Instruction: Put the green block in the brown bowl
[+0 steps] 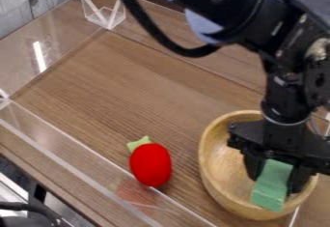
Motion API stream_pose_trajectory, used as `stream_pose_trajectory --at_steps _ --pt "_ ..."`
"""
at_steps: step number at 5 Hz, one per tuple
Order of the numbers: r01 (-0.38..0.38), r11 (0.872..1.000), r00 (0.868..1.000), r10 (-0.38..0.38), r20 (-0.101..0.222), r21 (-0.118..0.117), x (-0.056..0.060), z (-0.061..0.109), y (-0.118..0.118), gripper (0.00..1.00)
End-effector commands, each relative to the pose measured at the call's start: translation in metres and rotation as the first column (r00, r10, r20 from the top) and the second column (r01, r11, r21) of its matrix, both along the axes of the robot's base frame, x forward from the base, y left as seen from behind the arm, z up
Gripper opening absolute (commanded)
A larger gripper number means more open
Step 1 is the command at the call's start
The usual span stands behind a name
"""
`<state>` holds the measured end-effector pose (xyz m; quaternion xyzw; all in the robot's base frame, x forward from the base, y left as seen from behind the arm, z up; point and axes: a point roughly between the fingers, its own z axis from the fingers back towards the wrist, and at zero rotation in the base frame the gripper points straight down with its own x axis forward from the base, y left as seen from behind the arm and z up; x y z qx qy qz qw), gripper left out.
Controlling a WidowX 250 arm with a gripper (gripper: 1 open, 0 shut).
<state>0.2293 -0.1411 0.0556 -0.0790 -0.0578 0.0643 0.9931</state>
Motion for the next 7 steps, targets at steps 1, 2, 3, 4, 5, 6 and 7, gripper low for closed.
stream_pose_trajectory --at_steps 1,2,3,4,5,6,7 --pt "-0.049 0.999 0.998 0.050 0.044 -0.016 0.002 0.007 0.013 0.00" --pt "-0.026 1.000 0.999 0.027 0.047 -0.016 0.006 0.015 0.018 0.00" --pt "-0.002 1.000 0.999 0.003 0.052 -0.021 0.011 0.022 0.019 0.00" --pt "0.087 0.996 0.995 -0.085 0.060 -0.031 0.019 0.026 0.006 0.00" --pt "0.188 0.982 0.981 -0.187 0.057 -0.029 0.019 0.026 -0.005 0.00" --pt "0.146 0.989 0.988 -0.145 0.052 -0.030 0.020 0.020 -0.010 0.00" --pt "0.092 0.995 0.995 -0.091 0.052 -0.028 0.021 0.016 -0.013 0.00"
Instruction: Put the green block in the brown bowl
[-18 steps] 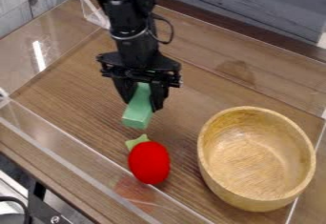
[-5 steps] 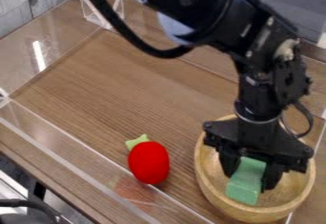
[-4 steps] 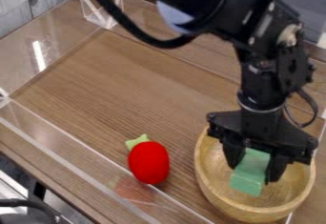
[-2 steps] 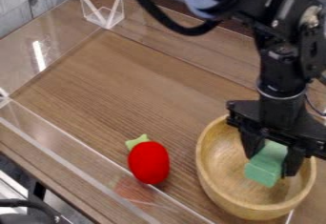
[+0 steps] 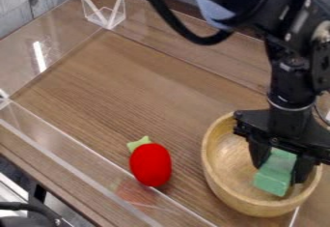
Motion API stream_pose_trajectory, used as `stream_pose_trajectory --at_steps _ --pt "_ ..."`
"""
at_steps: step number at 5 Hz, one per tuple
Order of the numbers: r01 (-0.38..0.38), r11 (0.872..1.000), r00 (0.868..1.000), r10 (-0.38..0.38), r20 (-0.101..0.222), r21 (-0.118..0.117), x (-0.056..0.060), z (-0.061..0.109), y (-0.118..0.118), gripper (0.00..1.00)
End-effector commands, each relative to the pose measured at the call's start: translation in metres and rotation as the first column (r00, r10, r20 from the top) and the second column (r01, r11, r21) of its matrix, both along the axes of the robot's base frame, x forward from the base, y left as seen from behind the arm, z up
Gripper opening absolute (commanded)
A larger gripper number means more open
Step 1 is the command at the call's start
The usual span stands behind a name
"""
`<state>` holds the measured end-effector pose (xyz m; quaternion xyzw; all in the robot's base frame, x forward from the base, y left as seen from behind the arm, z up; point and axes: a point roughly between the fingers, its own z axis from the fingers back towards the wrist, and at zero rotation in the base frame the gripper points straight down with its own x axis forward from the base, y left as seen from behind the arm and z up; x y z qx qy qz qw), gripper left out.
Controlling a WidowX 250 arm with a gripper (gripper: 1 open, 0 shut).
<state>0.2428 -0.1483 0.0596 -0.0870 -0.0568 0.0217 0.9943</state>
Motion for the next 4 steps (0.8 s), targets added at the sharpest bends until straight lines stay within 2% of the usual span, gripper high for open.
stream_pose_trajectory --at_steps 1,2,4 --pt "0.038 0.999 0.998 -0.037 0.048 -0.020 0.002 0.004 -0.007 0.00" --pt "0.073 0.997 0.996 -0.072 0.045 -0.018 -0.004 -0.003 -0.008 0.00" --pt "0.044 0.999 0.998 -0.044 0.042 -0.006 -0.002 0.011 -0.003 0.00"
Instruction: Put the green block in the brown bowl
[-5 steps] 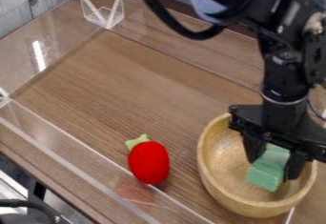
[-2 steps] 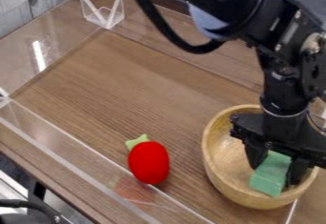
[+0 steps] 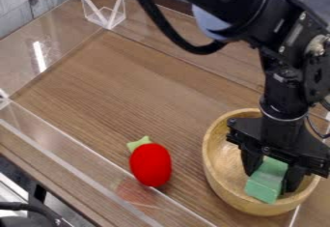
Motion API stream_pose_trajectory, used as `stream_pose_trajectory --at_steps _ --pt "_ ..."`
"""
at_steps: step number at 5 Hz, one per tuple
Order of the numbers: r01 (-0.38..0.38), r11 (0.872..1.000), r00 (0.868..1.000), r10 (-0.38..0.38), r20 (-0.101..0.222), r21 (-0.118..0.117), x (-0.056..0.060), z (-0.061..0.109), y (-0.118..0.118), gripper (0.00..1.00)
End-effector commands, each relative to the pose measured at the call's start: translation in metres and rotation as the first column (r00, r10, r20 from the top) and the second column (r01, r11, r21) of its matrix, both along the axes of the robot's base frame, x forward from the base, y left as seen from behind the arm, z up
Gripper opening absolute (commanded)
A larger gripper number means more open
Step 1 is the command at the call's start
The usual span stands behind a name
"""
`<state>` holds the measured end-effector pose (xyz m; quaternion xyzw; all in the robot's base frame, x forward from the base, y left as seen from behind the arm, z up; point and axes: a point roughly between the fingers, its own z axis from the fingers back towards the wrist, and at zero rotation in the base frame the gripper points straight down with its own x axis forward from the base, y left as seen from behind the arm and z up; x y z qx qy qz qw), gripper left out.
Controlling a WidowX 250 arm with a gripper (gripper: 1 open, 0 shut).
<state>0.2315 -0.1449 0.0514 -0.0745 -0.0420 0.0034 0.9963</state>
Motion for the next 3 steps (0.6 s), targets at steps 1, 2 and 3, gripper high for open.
stream_pose_trajectory --at_steps 1,2,3 --pt "0.012 0.999 0.998 -0.010 0.061 -0.033 0.0153 0.0157 -0.0129 1.00" --pt "0.007 1.000 0.998 -0.005 0.067 -0.029 0.0228 0.0156 -0.0143 1.00" --pt "0.072 0.997 0.994 -0.070 0.079 -0.025 0.0217 0.0245 -0.0139 1.00"
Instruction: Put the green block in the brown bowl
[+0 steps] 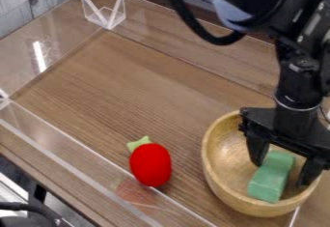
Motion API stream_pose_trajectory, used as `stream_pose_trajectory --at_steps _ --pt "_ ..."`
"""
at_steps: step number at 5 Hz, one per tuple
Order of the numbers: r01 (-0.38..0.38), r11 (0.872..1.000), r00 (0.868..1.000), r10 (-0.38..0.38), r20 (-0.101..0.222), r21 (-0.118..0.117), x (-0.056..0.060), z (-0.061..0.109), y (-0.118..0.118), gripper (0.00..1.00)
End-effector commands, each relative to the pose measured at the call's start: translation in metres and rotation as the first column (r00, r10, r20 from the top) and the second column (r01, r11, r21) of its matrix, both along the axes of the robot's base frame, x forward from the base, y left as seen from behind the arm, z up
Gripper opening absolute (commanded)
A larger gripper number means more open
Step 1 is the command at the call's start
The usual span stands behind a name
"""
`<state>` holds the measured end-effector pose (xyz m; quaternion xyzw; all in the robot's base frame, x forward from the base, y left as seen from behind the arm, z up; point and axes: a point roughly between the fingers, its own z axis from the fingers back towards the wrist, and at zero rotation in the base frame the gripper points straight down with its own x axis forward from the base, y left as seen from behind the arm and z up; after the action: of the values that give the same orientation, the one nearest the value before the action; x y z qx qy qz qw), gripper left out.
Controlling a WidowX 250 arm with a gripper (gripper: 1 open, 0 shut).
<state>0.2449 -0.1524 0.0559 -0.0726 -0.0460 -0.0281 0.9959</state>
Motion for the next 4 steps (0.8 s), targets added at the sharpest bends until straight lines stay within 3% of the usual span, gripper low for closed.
stream_pose_trajectory --at_steps 1,2,4 --pt "0.074 0.997 0.995 -0.072 0.074 -0.031 0.007 0.028 -0.006 1.00" --pt "0.134 0.991 0.988 -0.131 0.086 -0.026 0.007 0.036 -0.003 1.00" --pt "0.049 0.999 0.992 -0.047 0.117 -0.012 0.012 0.069 0.012 1.00"
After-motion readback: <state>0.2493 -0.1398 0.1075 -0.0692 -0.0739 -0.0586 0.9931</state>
